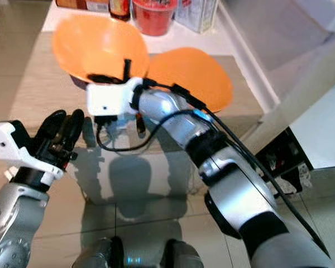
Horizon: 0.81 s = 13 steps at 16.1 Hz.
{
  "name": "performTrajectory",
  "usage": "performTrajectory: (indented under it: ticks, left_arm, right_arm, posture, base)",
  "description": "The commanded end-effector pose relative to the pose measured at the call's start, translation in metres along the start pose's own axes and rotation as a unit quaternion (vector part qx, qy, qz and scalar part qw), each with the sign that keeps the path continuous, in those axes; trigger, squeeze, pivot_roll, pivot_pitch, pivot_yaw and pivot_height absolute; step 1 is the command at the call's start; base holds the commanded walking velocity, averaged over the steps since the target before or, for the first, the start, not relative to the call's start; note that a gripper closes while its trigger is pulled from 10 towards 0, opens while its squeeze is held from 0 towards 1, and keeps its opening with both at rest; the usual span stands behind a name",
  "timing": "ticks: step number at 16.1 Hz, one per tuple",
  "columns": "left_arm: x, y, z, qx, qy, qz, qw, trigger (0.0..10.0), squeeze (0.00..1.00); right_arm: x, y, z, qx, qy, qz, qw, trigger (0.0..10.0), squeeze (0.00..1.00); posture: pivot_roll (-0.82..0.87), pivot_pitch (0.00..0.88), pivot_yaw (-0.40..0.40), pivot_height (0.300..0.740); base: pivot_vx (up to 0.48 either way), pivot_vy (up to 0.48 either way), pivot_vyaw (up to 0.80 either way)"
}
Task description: Setting the table
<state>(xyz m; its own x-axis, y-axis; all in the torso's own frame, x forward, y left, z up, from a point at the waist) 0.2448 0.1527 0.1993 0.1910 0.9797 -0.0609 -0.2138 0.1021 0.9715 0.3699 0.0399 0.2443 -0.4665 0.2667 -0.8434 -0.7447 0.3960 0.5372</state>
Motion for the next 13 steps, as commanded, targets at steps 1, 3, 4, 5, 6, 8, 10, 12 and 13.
performTrajectory:
  ticks: [1, 3, 4, 5, 6, 8, 10, 12, 13]
  left_arm:
    - [-0.006, 0.001, -0.004, 0.004, -0.004, -0.002, 1.000, 10.0, 0.00]
    - [-0.008, 0.002, -0.009, 0.011, 0.000, -0.004, 1.000, 10.0, 0.00]
    - [-0.009, 0.002, -0.011, 0.013, 0.000, -0.005, 1.000, 10.0, 0.00]
    - [-0.010, 0.002, -0.012, 0.014, 0.001, -0.005, 1.000, 10.0, 0.00]
    - [-0.011, 0.002, -0.014, 0.018, 0.001, -0.007, 1.000, 10.0, 0.00]
    - [-0.013, 0.001, -0.016, 0.023, 0.001, -0.010, 1.000, 10.0, 0.00]
    - [-0.016, 0.002, -0.018, 0.025, 0.000, -0.015, 1.000, 10.0, 0.00]
    - [-0.019, 0.002, -0.020, 0.028, -0.001, -0.018, 0.999, 10.0, 0.00]
    - [-0.020, 0.002, -0.020, 0.029, -0.001, -0.018, 0.999, 10.0, 0.00]
  right_arm:
    - [-0.002, 0.006, 0.007, -0.008, -0.002, -0.020, 1.000, 10.0, 0.00]
    - [-0.020, 0.007, 0.013, 0.005, -0.041, -0.041, 0.998, 10.0, 0.00]
    - [-0.029, 0.007, 0.014, 0.013, -0.062, -0.049, 0.997, 10.0, 0.00]
    - [-0.033, 0.006, 0.013, 0.015, -0.072, -0.052, 0.996, 10.0, 0.00]
    - [-0.043, 0.005, 0.012, 0.022, -0.098, -0.061, 0.993, 10.0, 0.00]
    - [-0.058, 0.003, 0.010, 0.034, -0.137, -0.080, 0.987, 10.0, 0.00]
    - [-0.068, 0.003, 0.009, 0.040, -0.153, -0.083, 0.984, 10.0, 0.00]
    - [-0.066, 0.005, 0.014, 0.045, -0.135, -0.074, 0.987, 10.0, 0.00]
    - [-0.061, 0.004, 0.017, 0.053, -0.113, -0.069, 0.990, 10.0, 0.00]
  posture:
    - [0.02, 0.255, -0.084, 0.740]
    - [0.04, 0.275, -0.088, 0.740]
    - [0.04, 0.282, -0.087, 0.740]
    - [0.04, 0.284, -0.086, 0.740]
    - [0.04, 0.289, -0.087, 0.740]
    - [0.04, 0.295, -0.087, 0.740]
    - [0.05, 0.302, -0.090, 0.740]
    - [0.05, 0.306, -0.096, 0.740]
    - [0.05, 0.308, -0.099, 0.740]
  base:
    - [0.000, 0.000, 0.00]
    - [0.000, 0.000, 0.00]
    - [0.000, 0.000, 0.00]
    - [0.000, 0.000, 0.00]
    - [0.000, 0.000, 0.00]
    - [0.000, 0.000, 0.00]
    - [0.000, 0.000, 0.00]
    - [0.000, 0.000, 0.00]
    - [0.000, 0.000, 0.00]
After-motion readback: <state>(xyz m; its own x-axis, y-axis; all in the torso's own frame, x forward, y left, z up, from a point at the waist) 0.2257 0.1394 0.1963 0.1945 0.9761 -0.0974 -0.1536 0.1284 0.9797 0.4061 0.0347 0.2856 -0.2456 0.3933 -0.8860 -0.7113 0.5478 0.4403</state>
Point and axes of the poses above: a point about 5 cm out from each wrist's last joint towards the gripper, its own z axis pointing out of the wrist towards the gripper, its own y axis along the axis of the wrist's last joint, x = y × z, the point moved 3 cm from there along z, pointing out of the wrist towards the gripper, and after that the axes turned 11 degrees about z, right-handed, at the moved point
